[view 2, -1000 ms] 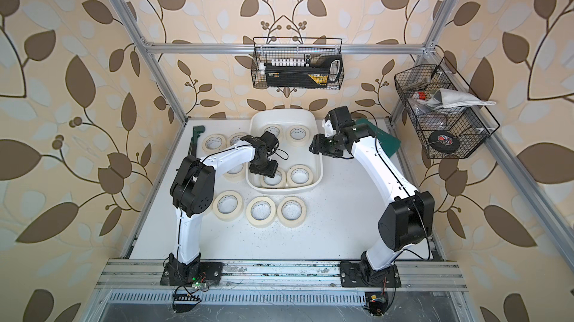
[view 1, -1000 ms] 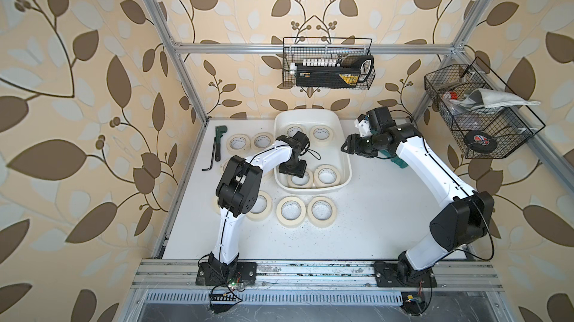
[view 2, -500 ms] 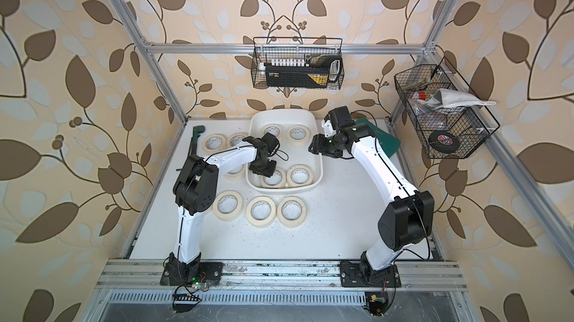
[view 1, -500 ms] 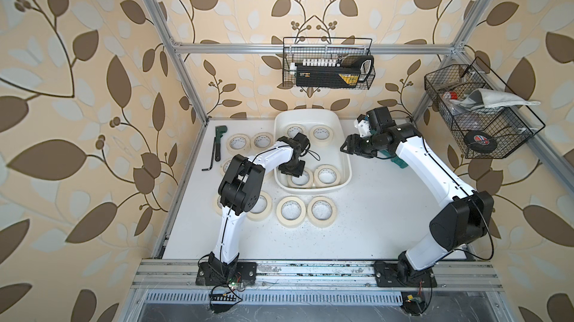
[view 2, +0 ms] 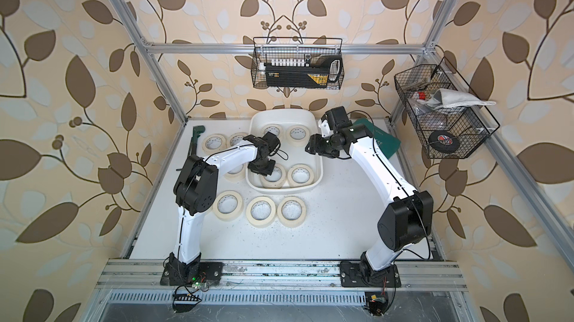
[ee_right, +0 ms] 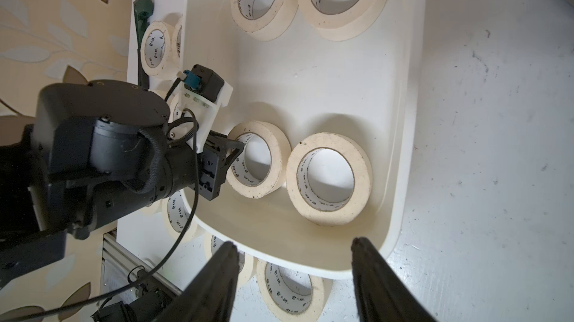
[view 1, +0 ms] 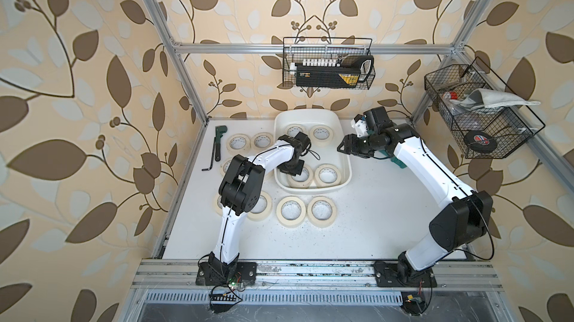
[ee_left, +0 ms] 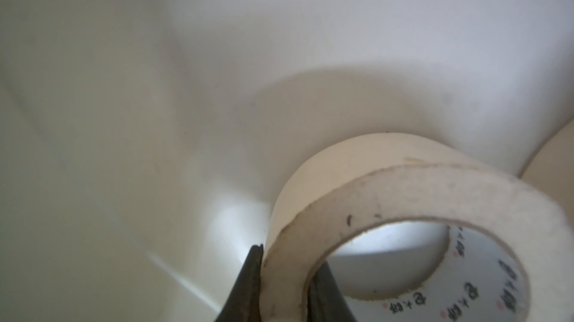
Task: Take out the art tape in the storage box
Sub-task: Pick up the art tape from the storage box, then place the art tape at the center of the board.
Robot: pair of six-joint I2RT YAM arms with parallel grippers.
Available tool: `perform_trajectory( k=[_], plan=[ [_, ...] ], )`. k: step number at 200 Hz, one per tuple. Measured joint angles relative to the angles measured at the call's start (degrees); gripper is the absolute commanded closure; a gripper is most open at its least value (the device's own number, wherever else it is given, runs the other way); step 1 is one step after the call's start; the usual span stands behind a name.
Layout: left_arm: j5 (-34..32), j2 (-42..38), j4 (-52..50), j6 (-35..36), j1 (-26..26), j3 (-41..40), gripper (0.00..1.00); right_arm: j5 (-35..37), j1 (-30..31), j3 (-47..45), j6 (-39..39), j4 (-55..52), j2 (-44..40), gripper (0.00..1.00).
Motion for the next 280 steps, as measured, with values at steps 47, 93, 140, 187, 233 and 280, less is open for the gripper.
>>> perform_trajectory(
  k=[47,93,140,187,233,280],
  plan=[
    [-3.6,-2.4,-7.9,-2.3,0.0,6.4,0.93,2.6,4.1,0.0,-1.0,2.2,0.0,0.42],
    [-5.6,-5.6,-14.6,-5.6,-0.9,9.7,0.92,4.0,6.9,-0.1,-1.0,4.9,0.0,0.42],
    [-6.1,-6.1,-17.9,-8.3,-2.7,12.8,0.92,3.8,9.8,-2.3,2.8,9.3,0.9,0.42],
    [-5.8,-6.1,-18.9,-8.8,-3.1,13.2,0.92,3.9,13.8,-2.3,3.7,11.1,6.0,0.40],
    [-4.0,-6.1,-18.9,-8.8,-3.4,14.4,0.92,4.9,15.0,-2.2,3.7,11.8,11.4,0.40],
    [-3.1,-6.1,-19.0,-8.8,-3.8,14.6,0.92,5.5,15.2,-1.0,3.7,12.4,13.2,0.45]
  ],
)
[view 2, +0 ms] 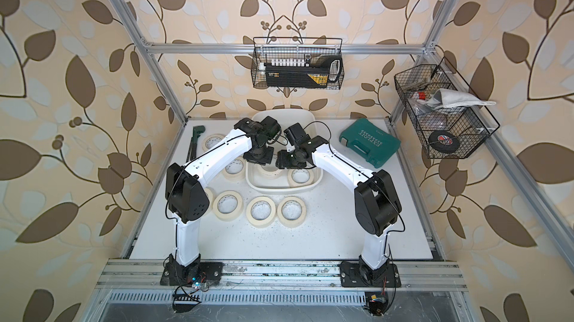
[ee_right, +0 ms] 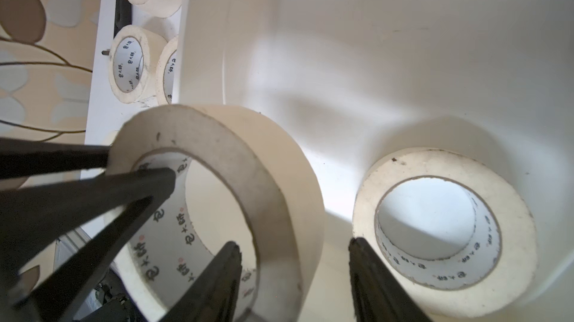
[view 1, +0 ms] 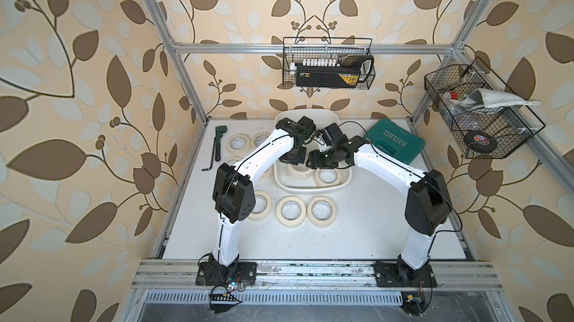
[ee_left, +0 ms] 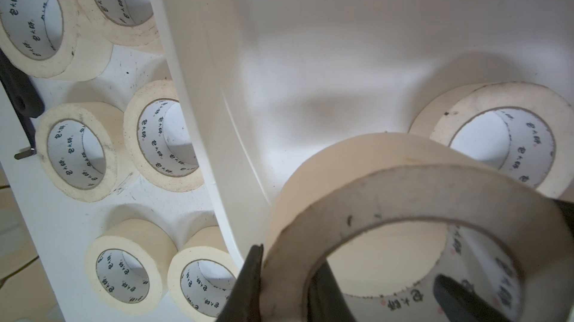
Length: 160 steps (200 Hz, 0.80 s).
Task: Take out the art tape in the storage box
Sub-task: Place the art tape at the center of the board.
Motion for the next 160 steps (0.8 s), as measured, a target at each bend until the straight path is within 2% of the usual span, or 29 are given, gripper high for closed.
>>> perform_trajectory(
  k=[25,56,68,86,101,131,143,160],
  plan=[
    [0.2,0.0,0.0,0.0,-0.4,0.0,0.92,0.2,0.0,1.3,0.3,-0.2,1.7,0.53],
    [0.8,0.0,-0.1,-0.5,-0.4,0.0,0.92,0.6,0.0,1.9,1.6,-0.2,2.4,0.79],
    [1.1,0.0,0.2,-1.1,-0.4,0.5,0.88,1.3,0.0,2.0,1.5,-0.5,2.4,0.87],
    [1.1,0.0,0.3,-1.2,-0.7,0.7,0.73,1.7,-0.1,2.0,1.4,-1.2,2.3,0.91],
    [1.4,-0.1,0.4,-1.1,-0.7,0.7,0.55,1.9,-0.1,2.0,1.1,-1.3,2.3,0.93],
    [2.4,-1.8,0.9,-1.5,-0.7,0.5,0.29,2.8,0.0,2.0,0.1,-2.3,1.9,0.94],
    [3.2,-3.6,2.1,-1.2,-0.7,-0.5,0.22,3.5,-0.1,2.0,-0.5,-2.9,1.6,0.94],
    [4.5,-7.0,3.7,-0.9,-0.6,-2.4,0.18,4.6,-0.1,2.1,-1.2,-4.0,1.3,0.94]
  ],
)
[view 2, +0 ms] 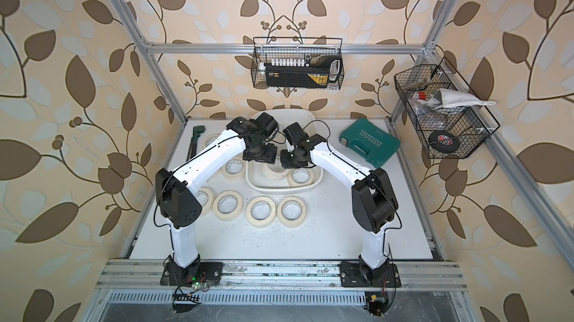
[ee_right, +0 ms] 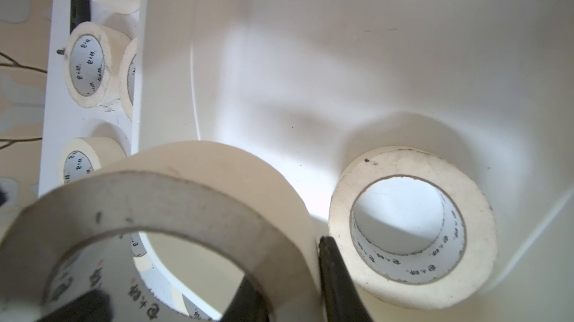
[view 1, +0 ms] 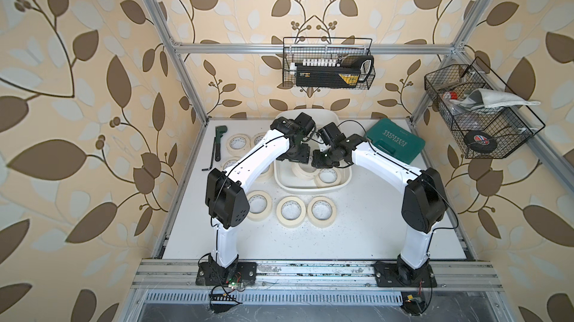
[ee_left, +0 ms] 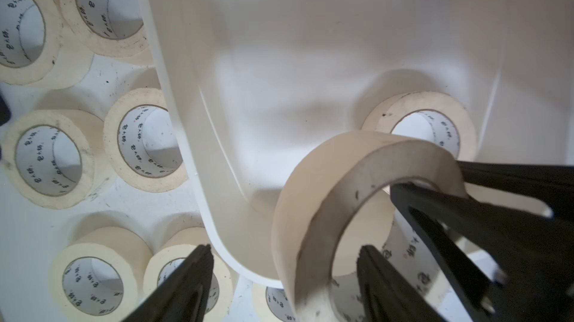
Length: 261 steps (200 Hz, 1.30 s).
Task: Take out the art tape in the storage box
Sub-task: Place the art tape at the center of the board.
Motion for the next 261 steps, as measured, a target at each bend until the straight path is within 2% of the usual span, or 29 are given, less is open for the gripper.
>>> perform_trajectory(
  k=[38,72,119,154,202,225,261],
  plan=[
    [1.1,-6.7,2.5,0.1,0.1,-2.7,0.12,1.7,-1.2,0.1,-1.7,-2.3,-1.3,0.95],
    [1.2,-9.5,4.4,0.2,0.4,-5.4,0.08,2.4,-5.1,0.1,-3.0,-4.1,-3.8,0.96],
    [1.3,-9.5,4.4,0.3,0.8,-7.0,0.07,3.1,-13.1,0.1,-5.3,-6.4,-10.3,0.95],
    [1.4,-9.5,4.5,0.3,0.8,-7.5,0.07,3.1,-21.3,0.1,-6.9,-7.0,-14.4,0.94],
    [1.4,-9.5,4.4,0.3,0.8,-8.4,0.07,3.0,-30.3,-0.6,-8.6,-7.5,-15.6,0.94],
    [1.4,-9.5,4.4,0.2,0.8,-8.8,0.07,3.1,-32.3,-2.3,-8.9,-7.4,-15.6,0.93],
    [1.6,-9.5,4.4,0.2,0.8,-9.3,0.07,3.7,-32.3,-5.1,-8.8,-6.2,-13.9,0.93]
  ],
)
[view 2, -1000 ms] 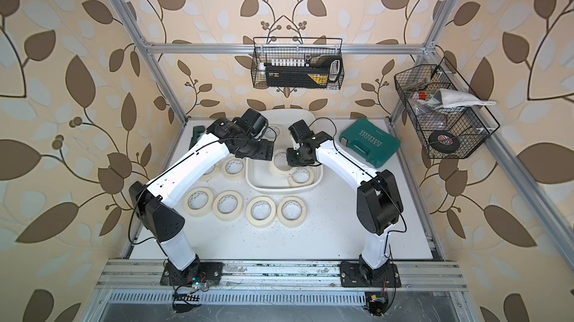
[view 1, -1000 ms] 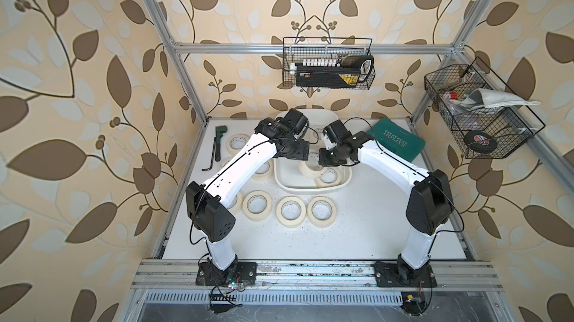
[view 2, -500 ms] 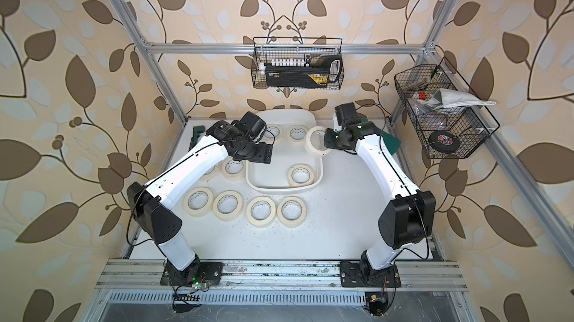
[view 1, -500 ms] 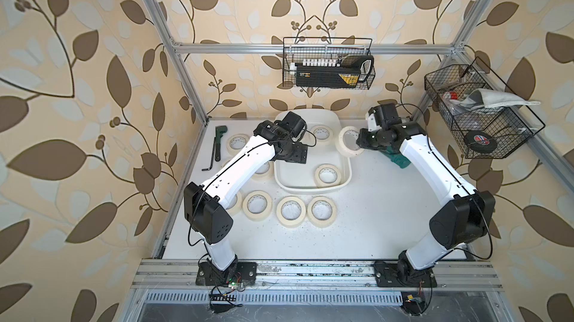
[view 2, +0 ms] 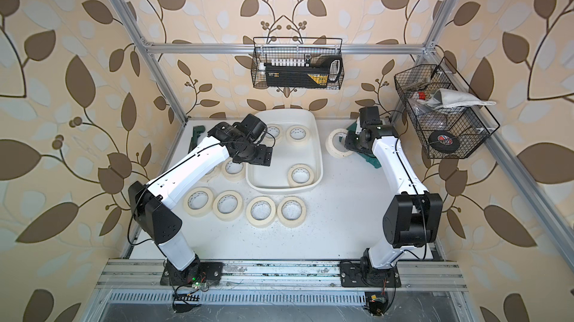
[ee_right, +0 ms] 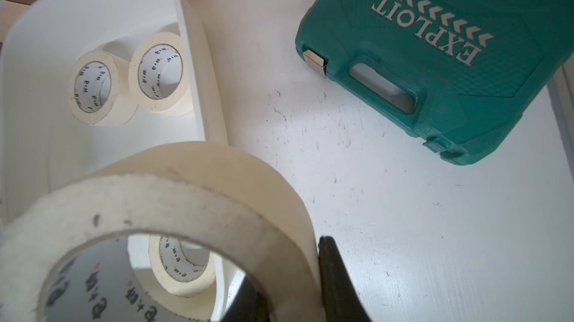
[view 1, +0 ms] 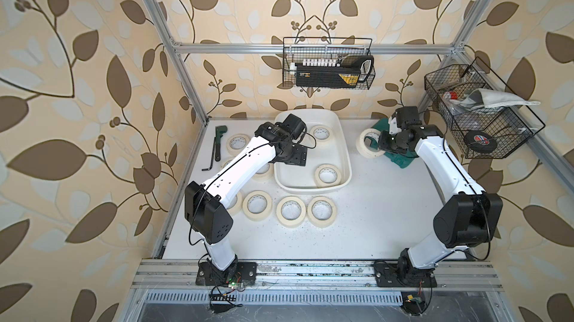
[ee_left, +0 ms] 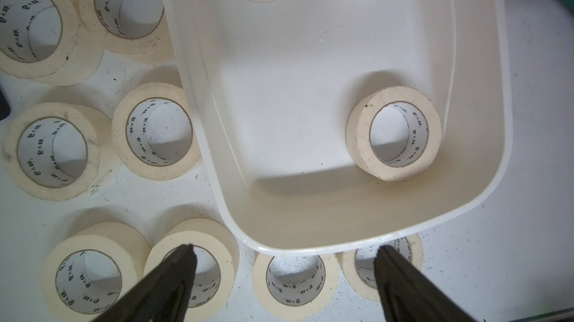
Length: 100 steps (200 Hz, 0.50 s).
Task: Take out the art tape in the storage box
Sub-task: Place the art tape at the center of the board.
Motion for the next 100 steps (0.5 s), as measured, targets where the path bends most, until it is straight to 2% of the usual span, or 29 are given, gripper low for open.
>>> perform_trajectory(
  k=[100],
  plan=[
    [1.1,0.0,0.0,0.0,0.0,-0.9,0.07,3.3,0.5,-3.1,1.3,6.1,11.6,0.91]
  ],
)
